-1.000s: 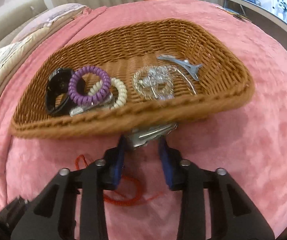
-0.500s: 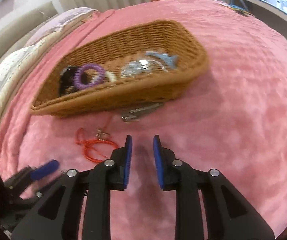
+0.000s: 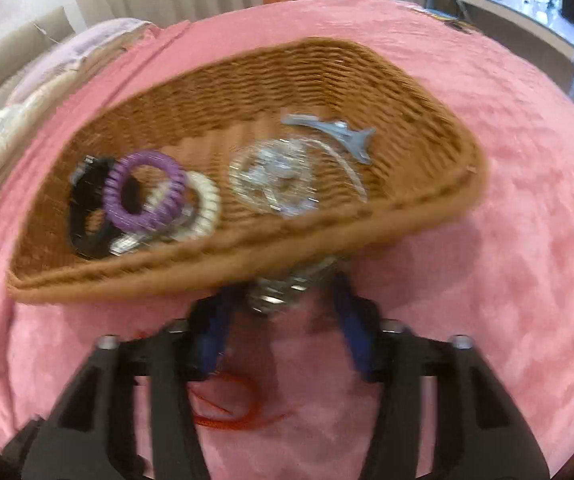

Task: Organize jewelry
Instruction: 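Grasp the silver ring charm with the left tool while the right tool grasps the silver keychain clip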

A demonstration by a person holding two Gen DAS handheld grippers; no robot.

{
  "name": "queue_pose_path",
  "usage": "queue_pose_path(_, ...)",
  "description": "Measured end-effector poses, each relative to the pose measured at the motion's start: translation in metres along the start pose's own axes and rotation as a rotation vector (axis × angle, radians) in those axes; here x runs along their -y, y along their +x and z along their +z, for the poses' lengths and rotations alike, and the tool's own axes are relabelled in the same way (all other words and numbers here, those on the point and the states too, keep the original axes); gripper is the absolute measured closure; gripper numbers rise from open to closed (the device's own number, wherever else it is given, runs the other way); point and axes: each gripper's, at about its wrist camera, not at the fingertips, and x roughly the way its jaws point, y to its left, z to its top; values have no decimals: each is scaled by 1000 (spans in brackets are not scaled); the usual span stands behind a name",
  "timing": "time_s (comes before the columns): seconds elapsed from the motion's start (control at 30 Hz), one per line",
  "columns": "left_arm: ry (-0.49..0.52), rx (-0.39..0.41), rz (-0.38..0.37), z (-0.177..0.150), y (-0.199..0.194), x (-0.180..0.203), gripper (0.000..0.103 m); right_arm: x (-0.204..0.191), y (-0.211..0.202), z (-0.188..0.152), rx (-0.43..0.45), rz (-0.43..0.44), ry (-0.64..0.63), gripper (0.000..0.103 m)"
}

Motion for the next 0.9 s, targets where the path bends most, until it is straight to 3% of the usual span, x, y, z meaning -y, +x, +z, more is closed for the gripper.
queue_pose_path(0.3,11,-3,10,-1,2,3,53,50,-27,-20,-1,61,9,71)
queue_pose_path(0.57,18,-15,14,-2,5,10,53,45,-38,-20,16,146,-87,70)
queue_pose_path(0.63,28,-18,15,-3,0,9,54,46,-39,-13,32,161,-116,64)
queue_pose_path(0.67,36,-20,16,-3,-2,8,54,47,-39,-10,37,163,-137,55)
queue_pose_path(0.9,122,-51,78,-5,4,19,55,44,-17,-5,9,171,-220,53)
